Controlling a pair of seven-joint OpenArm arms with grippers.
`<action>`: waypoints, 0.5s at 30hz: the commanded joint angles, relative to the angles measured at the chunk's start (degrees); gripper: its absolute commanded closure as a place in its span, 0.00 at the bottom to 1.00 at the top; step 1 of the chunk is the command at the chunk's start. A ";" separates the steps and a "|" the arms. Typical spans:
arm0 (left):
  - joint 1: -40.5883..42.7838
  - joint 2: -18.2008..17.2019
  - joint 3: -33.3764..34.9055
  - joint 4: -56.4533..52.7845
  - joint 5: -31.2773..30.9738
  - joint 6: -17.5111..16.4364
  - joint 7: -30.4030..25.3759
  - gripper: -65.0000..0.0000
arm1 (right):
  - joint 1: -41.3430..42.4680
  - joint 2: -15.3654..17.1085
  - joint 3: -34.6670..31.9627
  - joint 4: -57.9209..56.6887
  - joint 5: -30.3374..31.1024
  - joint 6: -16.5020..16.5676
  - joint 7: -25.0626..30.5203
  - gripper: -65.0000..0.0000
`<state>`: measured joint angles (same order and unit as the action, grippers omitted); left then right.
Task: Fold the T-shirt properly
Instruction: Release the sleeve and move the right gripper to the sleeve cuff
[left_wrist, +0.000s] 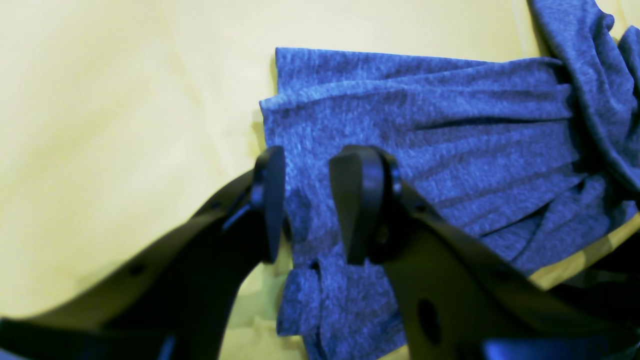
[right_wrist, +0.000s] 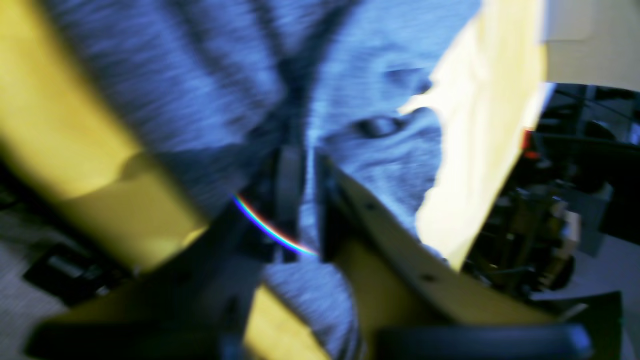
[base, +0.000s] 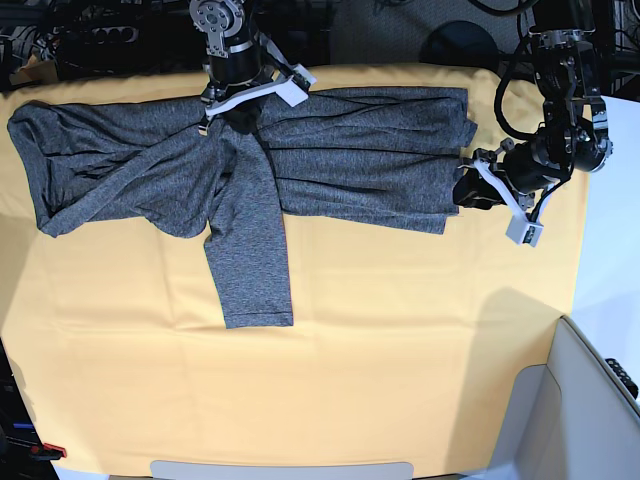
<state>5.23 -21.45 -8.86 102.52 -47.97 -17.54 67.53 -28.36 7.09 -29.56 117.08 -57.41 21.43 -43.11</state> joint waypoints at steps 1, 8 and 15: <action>-0.71 -0.57 -0.24 0.82 -0.69 -0.09 -0.93 0.72 | -0.43 -0.19 -0.20 0.95 -0.83 -0.64 0.26 0.75; -0.71 0.40 -0.24 0.82 -0.69 -0.09 -0.93 0.72 | 5.46 -3.00 -1.95 0.95 -1.01 -0.55 0.43 0.50; -0.71 0.57 -0.15 0.82 -0.69 -0.09 -0.85 0.72 | 15.57 -12.76 -1.78 0.86 -0.83 -0.55 0.26 0.50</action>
<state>5.26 -20.03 -8.75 102.52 -47.83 -17.52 67.51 -13.52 -5.06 -31.24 116.97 -57.78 21.91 -43.94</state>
